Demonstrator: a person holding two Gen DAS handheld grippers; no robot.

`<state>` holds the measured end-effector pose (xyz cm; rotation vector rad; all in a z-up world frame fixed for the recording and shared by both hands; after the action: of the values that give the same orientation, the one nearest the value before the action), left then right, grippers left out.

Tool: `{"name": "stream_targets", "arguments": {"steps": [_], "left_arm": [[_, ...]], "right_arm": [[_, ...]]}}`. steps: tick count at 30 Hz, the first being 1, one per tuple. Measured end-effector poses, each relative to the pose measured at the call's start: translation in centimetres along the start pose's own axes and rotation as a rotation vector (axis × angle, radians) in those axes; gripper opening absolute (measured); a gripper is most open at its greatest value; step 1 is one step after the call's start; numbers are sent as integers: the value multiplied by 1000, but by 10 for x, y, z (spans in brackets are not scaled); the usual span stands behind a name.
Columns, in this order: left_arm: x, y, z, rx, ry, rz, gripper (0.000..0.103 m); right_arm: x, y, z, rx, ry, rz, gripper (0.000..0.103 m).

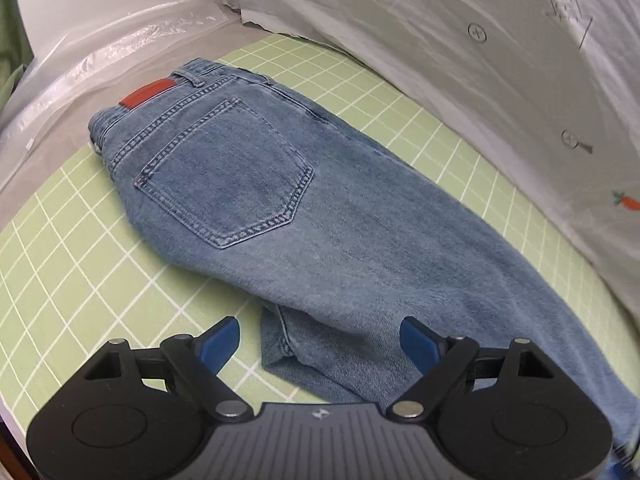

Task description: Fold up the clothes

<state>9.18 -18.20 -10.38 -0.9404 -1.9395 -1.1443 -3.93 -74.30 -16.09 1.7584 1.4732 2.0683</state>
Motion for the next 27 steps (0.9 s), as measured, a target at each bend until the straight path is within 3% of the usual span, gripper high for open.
{"name": "stream_targets", "arguments": {"steps": [3,7,9,17,27], "left_arm": [[10,-3,11,32,-36,-12,88],[23,0,31,80,-69,-51,88],[29,5,43,94,-88,-69,88],[37,28,101,118,-88,-93,96],[-2,73,186,173,-78,-71,99]], "right_arm": [[21,-32,4,42,0,37,88],[47,-53,16,19,74,115,89],[64,-57,28,34,94,95,103],[113,-62,86,9,186,84,103],[132,-70,172,-20,177,180,103]]}}
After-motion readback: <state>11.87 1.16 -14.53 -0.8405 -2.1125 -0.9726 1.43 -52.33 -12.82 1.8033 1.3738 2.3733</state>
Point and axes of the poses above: each gripper's, at about its wrist camera, not at the fingertips, and x roughly against the way its jaws point, z to its left, y to its top, the point moved 8 cm from there along -x, roughly the way its jaws point, and after that the axes turned 11 degrees about -y, right-handed, at the moved point
